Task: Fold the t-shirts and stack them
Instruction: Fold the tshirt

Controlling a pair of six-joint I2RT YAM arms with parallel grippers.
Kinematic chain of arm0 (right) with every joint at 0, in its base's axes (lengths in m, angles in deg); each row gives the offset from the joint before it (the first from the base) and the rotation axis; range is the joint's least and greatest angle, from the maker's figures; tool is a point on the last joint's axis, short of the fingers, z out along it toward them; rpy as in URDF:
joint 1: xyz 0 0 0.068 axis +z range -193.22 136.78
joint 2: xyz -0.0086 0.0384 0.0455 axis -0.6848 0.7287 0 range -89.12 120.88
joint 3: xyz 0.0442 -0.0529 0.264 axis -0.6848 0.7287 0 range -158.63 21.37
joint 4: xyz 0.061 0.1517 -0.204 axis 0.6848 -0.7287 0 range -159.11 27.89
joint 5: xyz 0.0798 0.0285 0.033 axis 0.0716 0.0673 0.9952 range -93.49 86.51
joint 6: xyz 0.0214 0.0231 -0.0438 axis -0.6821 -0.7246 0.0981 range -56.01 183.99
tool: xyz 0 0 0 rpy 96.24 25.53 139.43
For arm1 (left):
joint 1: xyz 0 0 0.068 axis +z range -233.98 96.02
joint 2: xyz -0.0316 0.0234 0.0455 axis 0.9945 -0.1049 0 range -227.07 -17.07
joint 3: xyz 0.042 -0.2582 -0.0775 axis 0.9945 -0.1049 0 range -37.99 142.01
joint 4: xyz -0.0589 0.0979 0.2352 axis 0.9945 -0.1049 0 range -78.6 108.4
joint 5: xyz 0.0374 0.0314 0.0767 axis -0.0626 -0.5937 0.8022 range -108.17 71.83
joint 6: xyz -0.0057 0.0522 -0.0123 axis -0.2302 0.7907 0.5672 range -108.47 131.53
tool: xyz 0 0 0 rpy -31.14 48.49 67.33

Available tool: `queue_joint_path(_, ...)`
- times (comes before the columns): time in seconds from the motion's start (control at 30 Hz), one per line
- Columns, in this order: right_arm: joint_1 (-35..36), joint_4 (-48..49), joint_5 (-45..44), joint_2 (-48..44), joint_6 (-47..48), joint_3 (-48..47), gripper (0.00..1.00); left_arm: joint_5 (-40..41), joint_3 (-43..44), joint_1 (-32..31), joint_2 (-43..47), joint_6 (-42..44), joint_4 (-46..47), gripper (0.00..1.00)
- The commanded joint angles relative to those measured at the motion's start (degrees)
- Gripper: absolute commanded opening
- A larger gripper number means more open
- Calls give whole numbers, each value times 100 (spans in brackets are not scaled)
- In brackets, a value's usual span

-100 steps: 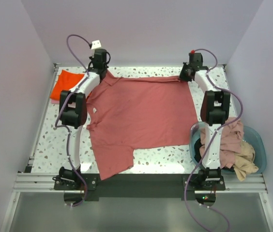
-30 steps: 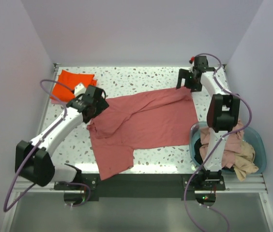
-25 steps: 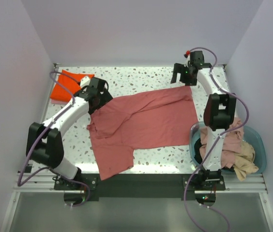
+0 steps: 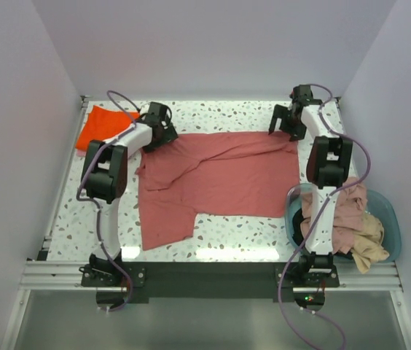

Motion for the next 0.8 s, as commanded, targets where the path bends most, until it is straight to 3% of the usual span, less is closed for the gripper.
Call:
queue_joint_path(0.0,-361,-248,-326,199,-200,186,99,-316,695,73,-765,222,14,100)
queue_joint_path(0.23,-538,-372,-361,674,-191,-631,99,-491,2382,134,-1715,363,-164,100)
queue_joint_path(0.37,-538,-223,-238,788,-60,-877,99,-545,2752,152,-1918,433,179,100)
queue_joint_path(0.5,-538,-231,-185,666,142,-1176,99,-387,3569,169,-2033,556,-153,100)
queue_joint_path(0.6,-529,-257,-186,325,222,-1299,99,-675,3808,161,-1709,591,-347,100)
queue_joint_path(0.77,-389,-205,-159,-572,283,-1151,99,-589,2773,-41,-128,776,-22,100)
